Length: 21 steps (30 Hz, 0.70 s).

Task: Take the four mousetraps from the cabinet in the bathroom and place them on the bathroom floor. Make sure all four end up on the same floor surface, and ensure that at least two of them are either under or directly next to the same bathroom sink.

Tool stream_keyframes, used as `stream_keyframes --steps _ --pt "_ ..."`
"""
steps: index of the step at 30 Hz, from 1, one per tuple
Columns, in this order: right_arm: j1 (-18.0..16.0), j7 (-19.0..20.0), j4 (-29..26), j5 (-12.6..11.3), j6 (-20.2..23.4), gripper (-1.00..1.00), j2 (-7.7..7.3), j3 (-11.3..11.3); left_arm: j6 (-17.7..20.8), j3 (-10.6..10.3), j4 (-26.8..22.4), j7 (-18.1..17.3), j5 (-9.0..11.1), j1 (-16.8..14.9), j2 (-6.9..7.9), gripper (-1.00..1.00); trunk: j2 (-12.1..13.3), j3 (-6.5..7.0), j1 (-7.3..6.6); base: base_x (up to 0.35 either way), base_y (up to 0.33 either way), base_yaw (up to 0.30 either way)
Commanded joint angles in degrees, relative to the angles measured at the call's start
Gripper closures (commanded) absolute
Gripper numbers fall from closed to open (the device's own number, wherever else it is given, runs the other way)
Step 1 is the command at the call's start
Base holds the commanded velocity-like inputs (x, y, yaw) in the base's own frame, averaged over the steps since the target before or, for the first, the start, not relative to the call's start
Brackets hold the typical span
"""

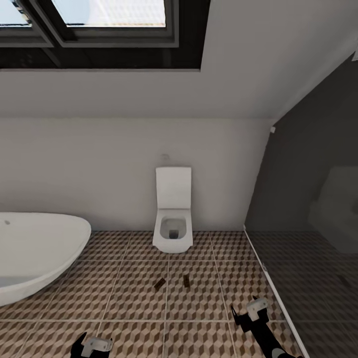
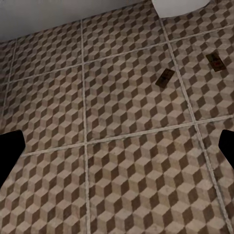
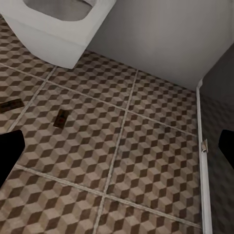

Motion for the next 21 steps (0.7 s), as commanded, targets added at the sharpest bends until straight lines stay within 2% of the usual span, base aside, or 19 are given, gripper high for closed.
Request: stream_keyframes --steps 1,11,21 --pt "-0.05 -0.34 0.02 -0.17 -0.1 -1.0 0.0 0.5 -0.24 -0.49 0.17 0.32 0.07 -0.07 -0.04 -1.0 -0.12 -0.03 0.04 0.0 0.0 0.0" --pt "-0.04 -0.34 0.02 -0.18 -0.1 -1.0 0.08 0.5 -0.6 -0.49 0.15 0.17 0.07 0.13 -0.04 -1.0 -0.12 0.76 0.04 0.0 0.0 0.0" --pt "-0.05 -0.43 0.02 -0.15 -0.1 -1.0 0.09 0.5 -0.66 -0.49 0.15 0.04 0.07 0.45 -0.1 -1.0 -0.12 0.93 0.04 0.0 0.0 0.0"
